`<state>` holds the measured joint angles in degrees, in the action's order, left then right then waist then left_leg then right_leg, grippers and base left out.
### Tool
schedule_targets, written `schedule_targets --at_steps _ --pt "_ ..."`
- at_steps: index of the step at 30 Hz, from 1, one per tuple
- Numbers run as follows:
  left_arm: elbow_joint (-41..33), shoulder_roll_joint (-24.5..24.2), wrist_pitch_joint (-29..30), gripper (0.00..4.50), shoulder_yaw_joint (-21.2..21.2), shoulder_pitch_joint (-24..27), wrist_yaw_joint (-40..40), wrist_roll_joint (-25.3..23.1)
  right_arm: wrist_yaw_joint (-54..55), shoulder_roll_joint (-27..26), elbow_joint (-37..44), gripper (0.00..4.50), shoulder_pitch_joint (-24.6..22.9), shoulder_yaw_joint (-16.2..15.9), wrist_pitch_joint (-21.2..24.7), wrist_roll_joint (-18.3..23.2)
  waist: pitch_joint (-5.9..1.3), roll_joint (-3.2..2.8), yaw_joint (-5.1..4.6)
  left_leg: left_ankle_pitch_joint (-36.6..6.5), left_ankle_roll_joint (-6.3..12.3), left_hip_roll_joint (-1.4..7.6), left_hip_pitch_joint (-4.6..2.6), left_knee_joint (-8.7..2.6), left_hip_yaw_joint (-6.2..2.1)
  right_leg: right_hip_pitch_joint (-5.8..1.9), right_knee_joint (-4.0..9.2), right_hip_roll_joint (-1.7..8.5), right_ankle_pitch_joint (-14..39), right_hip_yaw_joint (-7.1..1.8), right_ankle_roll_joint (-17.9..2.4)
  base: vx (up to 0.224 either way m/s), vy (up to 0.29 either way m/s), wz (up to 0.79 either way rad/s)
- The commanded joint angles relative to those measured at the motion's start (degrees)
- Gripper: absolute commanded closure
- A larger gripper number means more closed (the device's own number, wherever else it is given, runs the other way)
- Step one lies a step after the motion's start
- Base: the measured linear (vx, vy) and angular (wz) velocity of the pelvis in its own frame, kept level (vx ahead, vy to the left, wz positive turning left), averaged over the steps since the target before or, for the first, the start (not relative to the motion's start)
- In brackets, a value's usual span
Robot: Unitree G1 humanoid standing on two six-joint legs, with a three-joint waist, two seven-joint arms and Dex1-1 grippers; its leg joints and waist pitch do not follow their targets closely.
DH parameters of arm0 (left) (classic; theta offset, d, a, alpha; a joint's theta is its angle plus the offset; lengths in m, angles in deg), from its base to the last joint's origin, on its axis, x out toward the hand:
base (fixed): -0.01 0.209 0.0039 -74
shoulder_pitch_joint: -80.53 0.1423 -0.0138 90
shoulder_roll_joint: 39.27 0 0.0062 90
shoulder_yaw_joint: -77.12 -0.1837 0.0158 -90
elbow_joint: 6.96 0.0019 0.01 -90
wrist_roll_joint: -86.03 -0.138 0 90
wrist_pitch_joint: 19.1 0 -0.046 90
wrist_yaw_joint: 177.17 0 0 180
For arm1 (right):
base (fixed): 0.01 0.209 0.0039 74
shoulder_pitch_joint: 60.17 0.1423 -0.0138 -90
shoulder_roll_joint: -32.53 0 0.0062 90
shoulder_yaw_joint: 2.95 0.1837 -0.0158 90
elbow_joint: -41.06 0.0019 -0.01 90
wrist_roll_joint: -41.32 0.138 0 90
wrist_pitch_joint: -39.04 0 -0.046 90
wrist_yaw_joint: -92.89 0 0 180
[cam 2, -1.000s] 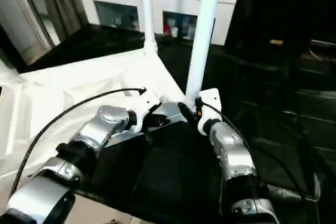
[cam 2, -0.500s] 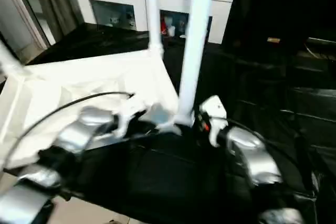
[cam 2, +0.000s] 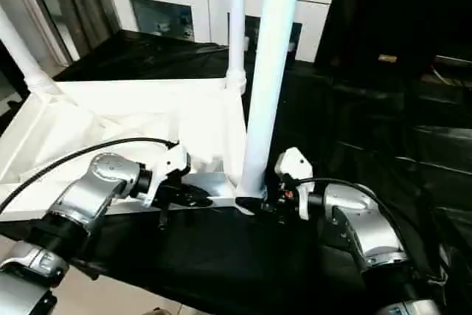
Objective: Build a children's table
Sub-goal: Rotate leg to tighten
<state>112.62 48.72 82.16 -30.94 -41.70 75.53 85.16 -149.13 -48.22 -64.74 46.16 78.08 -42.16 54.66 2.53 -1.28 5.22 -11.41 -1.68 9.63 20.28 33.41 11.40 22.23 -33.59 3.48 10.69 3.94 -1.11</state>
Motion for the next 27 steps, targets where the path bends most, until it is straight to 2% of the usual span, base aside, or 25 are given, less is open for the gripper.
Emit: schedule_targets --at_steps 1,3,5,12,13,14,16,17,19,20,21,22,23,25,27 --pt "-0.36 1.32 0.23 4.50 0.16 0.84 0.73 2.87 -2.06 -0.31 0.27 1.54 0.08 -2.22 0.92 -0.20 -2.97 1.73 0.18 -6.98 5.17 4.14 -0.14 -3.65 -1.83 -2.32 3.83 5.98 14.57 -3.24 -11.28 0.000 0.000 0.00" --pt "-0.41 1.21 0.15 4.50 0.10 0.92 0.73 2.68 -2.29 -0.06 0.19 1.59 0.00 -2.41 0.80 -0.54 -2.97 1.64 0.20 -6.92 5.23 4.12 -0.14 -3.60 -1.80 -2.31 3.86 5.94 14.65 -3.22 -11.23 0.000 0.000 0.00" --pt "-0.71 1.15 0.24 4.50 0.06 1.13 0.64 2.58 -2.31 0.06 0.18 1.85 -0.15 -2.48 0.68 -0.68 -2.95 1.63 0.21 -7.41 5.09 4.16 -0.23 -3.64 -1.83 -2.27 3.94 5.96 15.42 -3.19 -11.11 0.000 0.000 0.00" --pt "0.42 2.82 -0.15 4.50 0.35 0.85 -2.54 1.80 2.17 -1.69 -0.96 1.97 -1.07 -1.89 0.23 -1.89 -3.00 1.52 0.08 -7.34 4.86 4.14 -0.20 -3.60 -1.84 -2.33 3.89 5.92 14.81 -3.22 -11.21 0.000 0.000 0.00" --pt "1.48 3.95 -0.30 4.50 0.81 0.25 -4.92 1.35 4.86 -3.02 -1.79 1.97 -1.15 -1.18 0.45 -2.08 -2.92 1.56 0.04 -7.69 4.80 4.11 -0.24 -3.64 -1.83 -2.25 4.00 5.95 15.35 -3.23 -11.17 0.000 0.000 0.00" --pt "2.72 5.11 -0.63 4.50 1.27 -0.47 -7.37 0.87 7.77 -4.38 -2.68 1.97 -1.12 -0.51 0.66 -2.45 -2.65 1.49 -0.10 -9.12 4.31 4.07 -0.42 -3.78 -1.83 -1.98 4.47 5.91 17.83 -3.21 -10.78 0.000 0.000 0.00" --pt "4.72 6.57 -0.71 4.50 1.46 -1.67 -10.41 0.00 12.42 -6.49 -4.32 1.97 -0.81 0.56 1.94 -2.99 -2.51 1.63 -0.36 -11.14 3.01 3.93 -0.58 -3.98 -2.05 -2.03 4.95 6.00 22.63 -3.08 -9.51 0.000 0.000 0.00" --pt "6.02 7.62 -0.83 4.50 1.54 -2.51 -12.86 -0.74 14.90 -7.56 -5.19 1.97 -0.73 0.70 2.56 -3.69 -2.54 1.45 -0.37 -11.86 2.22 3.97 -0.83 -4.05 -2.16 -1.87 5.07 5.99 24.20 -3.11 -9.10 0.000 0.000 0.00" --pt "7.66 9.05 -0.56 4.50 1.81 -3.63 -16.10 -1.48 17.85 -8.89 -6.12 1.97 -0.59 0.92 3.69 -4.35 -2.45 1.55 -0.51 -13.11 1.83 4.03 -0.86 -4.19 -2.26 -1.87 5.27 6.06 25.17 -3.21 -8.46 0.000 0.000 0.00" --pt "9.98 11.26 0.34 4.50 2.67 -5.34 -21.21 -2.11 22.17 -10.98 -7.23 1.97 -0.17 1.73 5.47 -4.72 -2.44 1.22 -0.50 -13.39 1.78 3.97 -0.94 -4.17 -2.24 -1.80 5.34 6.03 25.40 -3.27 -8.30 0.000 0.000 0.00" --pt "10.92 12.17 0.71 4.50 3.10 -6.04 -23.40 -2.27 24.03 -11.91 -7.65 1.97 0.05 2.23 6.09 -4.80 -2.38 1.37 -0.67 -14.50 1.32 3.83 -1.15 -4.17 -2.25 -1.54 5.55 5.98 27.04 -3.20 -8.07 0.000 0.000 0.00" --pt "12.25 13.50 1.28 4.50 3.56 -7.16 -26.38 -2.57 27.80 -13.60 -8.42 1.97 0.79 3.52 7.23 -4.71 -2.45 1.35 -0.70 -14.66 1.20 3.76 -1.20 -4.15 -2.28 -1.69 5.69 6.09 27.69 -3.19 -7.89 0.000 0.000 0.00" --pt "12.81 14.06 1.44 4.50 3.74 -7.65 -27.66 -2.70 29.51 -14.34 -8.74 1.98 1.18 4.13 7.62 -4.69 -2.37 1.43 -0.72 -14.61 1.06 3.70 -1.17 -4.15 -2.26 -1.63 5.82 6.06 28.31 -3.18 -7.56 0.000 0.000 0.00" --pt "15.10 16.25 1.73 4.50 4.46 -9.50 -31.55 -3.29 36.18 -17.05 -10.03 1.98 2.73 5.90 8.37 -5.42 -2.66 0.95 -0.66 -13.97 0.62 3.83 -1.15 -4.28 -2.42 -1.64 5.64 6.03 26.18 -3.19 -7.67 0.000 0.000 0.00" --pt "16.00 17.16 1.27 4.50 4.35 -10.26 -31.87 -3.58 37.54 -17.96 -10.34 1.98 3.53 5.32 7.11 -6.80 -2.71 1.13 -0.61 -14.15 0.76 3.79 -1.17 -4.24 -2.30 -1.64 5.64 6.07 24.15 -3.28 -8.01 0.000 0.000 0.00"
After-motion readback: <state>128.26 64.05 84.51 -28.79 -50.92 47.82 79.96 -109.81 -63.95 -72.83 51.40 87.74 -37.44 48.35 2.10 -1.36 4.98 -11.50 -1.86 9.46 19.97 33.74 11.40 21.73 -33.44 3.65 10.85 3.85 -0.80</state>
